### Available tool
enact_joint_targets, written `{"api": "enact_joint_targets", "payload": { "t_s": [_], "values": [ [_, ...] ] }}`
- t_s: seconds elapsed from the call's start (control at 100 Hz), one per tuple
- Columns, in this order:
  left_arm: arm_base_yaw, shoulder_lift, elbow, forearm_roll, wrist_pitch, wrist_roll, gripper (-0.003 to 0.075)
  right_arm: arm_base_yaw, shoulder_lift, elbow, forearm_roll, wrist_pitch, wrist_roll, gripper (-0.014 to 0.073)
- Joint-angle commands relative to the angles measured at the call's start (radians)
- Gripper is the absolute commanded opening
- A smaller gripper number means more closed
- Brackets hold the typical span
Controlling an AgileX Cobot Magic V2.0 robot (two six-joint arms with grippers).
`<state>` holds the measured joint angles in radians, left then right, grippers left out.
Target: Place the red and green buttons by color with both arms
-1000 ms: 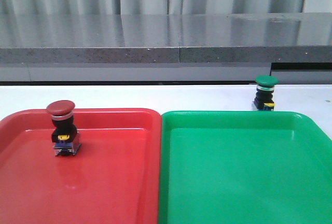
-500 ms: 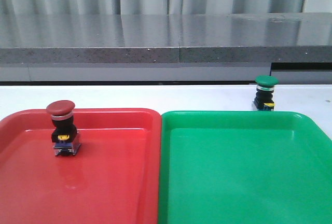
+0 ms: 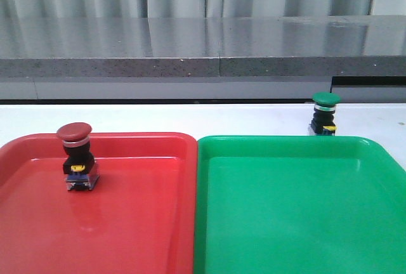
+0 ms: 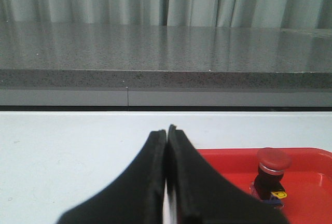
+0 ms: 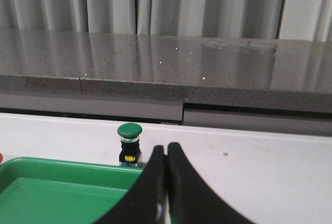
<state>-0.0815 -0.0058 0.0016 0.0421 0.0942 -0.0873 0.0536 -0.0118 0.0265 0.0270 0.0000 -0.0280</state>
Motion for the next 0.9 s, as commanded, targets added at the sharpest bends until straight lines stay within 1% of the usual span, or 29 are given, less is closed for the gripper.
{"api": "enact_joint_targets", "payload": {
  "t_s": [0.0, 0.12, 0.22, 0.3, 0.48, 0.55, 0.62, 0.73, 0.89],
  "values": [
    [0.001, -0.031, 0.042, 0.001, -0.08, -0.009, -0.0019, -0.005, -0.014, -0.047, -0.012, -0.092, -0.005, -0.0067],
    [0.001, -0.031, 0.042, 0.001, -0.08, -0.009, -0.002, -0.005, 0.026, -0.14, -0.013, 0.0, -0.005, -0.0067],
    [0.001, -0.031, 0.042, 0.001, -0.08, -0.009, -0.002, -0.005, 0.1, -0.264, -0.012, 0.115, -0.004, -0.0067],
    [0.001, -0.031, 0.042, 0.001, -0.08, -0.009, -0.0019, -0.005, 0.184, -0.382, 0.014, 0.251, -0.004, -0.0067],
    [0.001, -0.031, 0.042, 0.001, -0.08, -0.009, -0.0019, -0.005, 0.382, -0.658, 0.014, 0.564, -0.004, -0.0067],
    [0.001, -0.031, 0.042, 0.001, -0.08, -0.009, -0.002, -0.005, 0.462, -0.737, 0.014, 0.649, -0.004, -0.0067],
    [0.001, -0.031, 0.042, 0.001, -0.08, -0.009, -0.002, -0.005, 0.531, -0.787, 0.014, 0.689, -0.004, -0.0067],
    [0.001, -0.031, 0.042, 0.001, -0.08, -0.009, -0.0019, -0.005, 0.609, -0.808, 0.017, 0.68, -0.004, -0.0067],
    [0.001, -0.031, 0.042, 0.001, -0.08, -0.009, -0.0019, -0.005, 0.682, -0.808, 0.091, 0.697, -0.004, -0.0067]
  ]
}}
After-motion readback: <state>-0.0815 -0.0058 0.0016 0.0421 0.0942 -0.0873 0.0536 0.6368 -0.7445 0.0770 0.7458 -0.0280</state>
